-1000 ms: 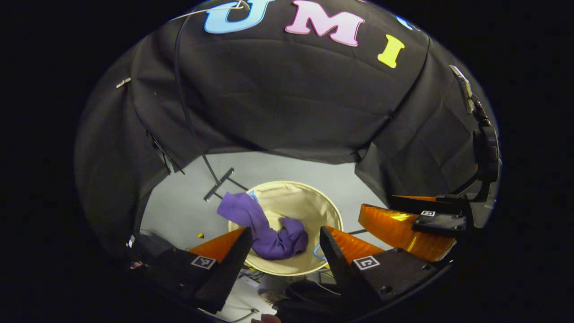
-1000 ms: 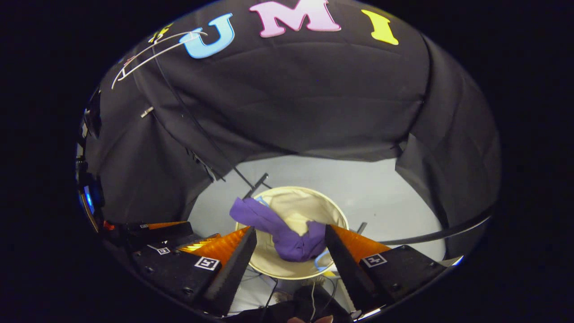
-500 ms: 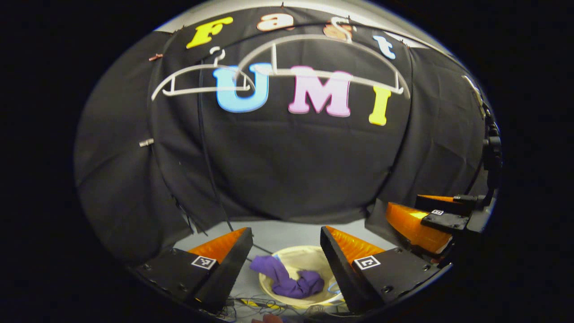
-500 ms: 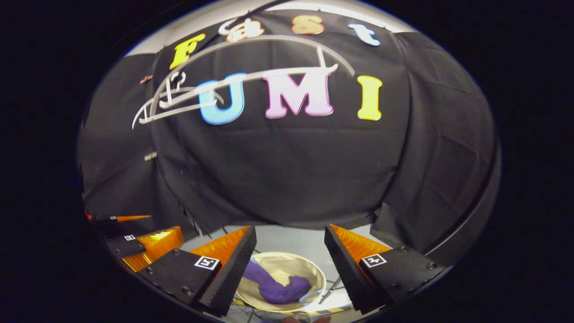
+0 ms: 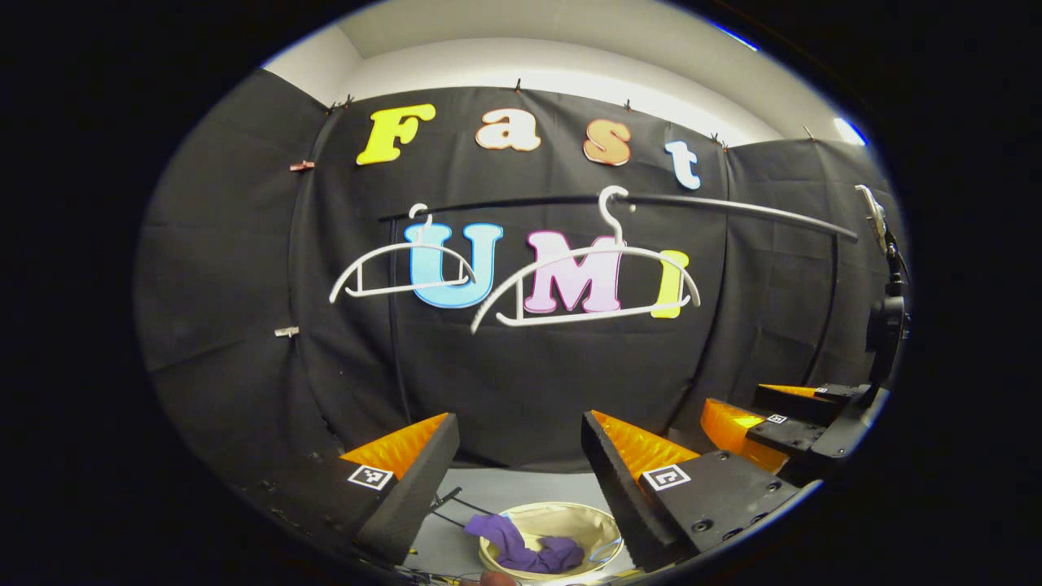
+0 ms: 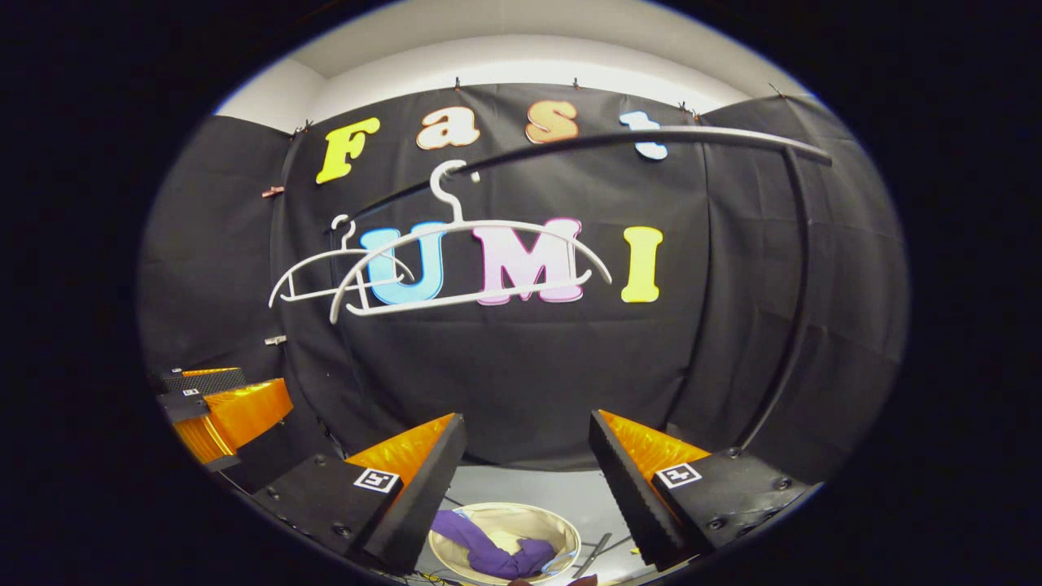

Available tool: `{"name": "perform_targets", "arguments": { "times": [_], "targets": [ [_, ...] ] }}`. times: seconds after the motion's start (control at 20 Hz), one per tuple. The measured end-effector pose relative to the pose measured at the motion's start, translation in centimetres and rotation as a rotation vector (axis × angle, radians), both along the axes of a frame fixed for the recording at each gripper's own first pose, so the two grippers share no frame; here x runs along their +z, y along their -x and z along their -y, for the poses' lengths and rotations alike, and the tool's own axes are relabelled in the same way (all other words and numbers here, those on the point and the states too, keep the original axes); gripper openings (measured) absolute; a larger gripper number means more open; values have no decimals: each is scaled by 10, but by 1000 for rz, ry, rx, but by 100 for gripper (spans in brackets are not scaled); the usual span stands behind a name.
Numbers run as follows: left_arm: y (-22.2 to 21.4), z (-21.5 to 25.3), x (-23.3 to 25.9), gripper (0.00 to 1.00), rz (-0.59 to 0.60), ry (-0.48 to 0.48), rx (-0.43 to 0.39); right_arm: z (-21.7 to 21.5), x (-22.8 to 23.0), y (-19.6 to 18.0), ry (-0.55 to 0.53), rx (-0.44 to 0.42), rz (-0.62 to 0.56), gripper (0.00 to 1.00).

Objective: Grasp the clothes on the hanger with both hands and then place them into the laundry hamper below.

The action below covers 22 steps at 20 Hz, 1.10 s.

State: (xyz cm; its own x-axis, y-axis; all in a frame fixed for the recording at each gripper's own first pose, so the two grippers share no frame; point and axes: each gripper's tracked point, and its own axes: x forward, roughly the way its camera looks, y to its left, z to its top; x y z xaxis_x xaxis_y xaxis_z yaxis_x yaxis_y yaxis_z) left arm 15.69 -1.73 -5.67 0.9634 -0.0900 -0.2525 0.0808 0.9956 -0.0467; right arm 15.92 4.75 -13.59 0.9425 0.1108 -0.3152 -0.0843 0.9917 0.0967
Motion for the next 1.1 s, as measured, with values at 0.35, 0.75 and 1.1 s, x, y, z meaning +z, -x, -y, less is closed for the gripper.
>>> {"name": "perform_targets", "arguments": {
  "times": [0.35, 0.75, 1.1],
  "targets": [
    [36, -30, 35, 93, 85, -20, 12, -14, 65, 41, -16, -3, 100, 98],
    [66, -38, 63, 95, 123, -20, 19, -21, 104, 61, 34, 30, 182, 98],
    [83, -31, 74, 95, 145, -13, 13, -16, 114, 69, -36, 28, 192, 93]
  ]
}}
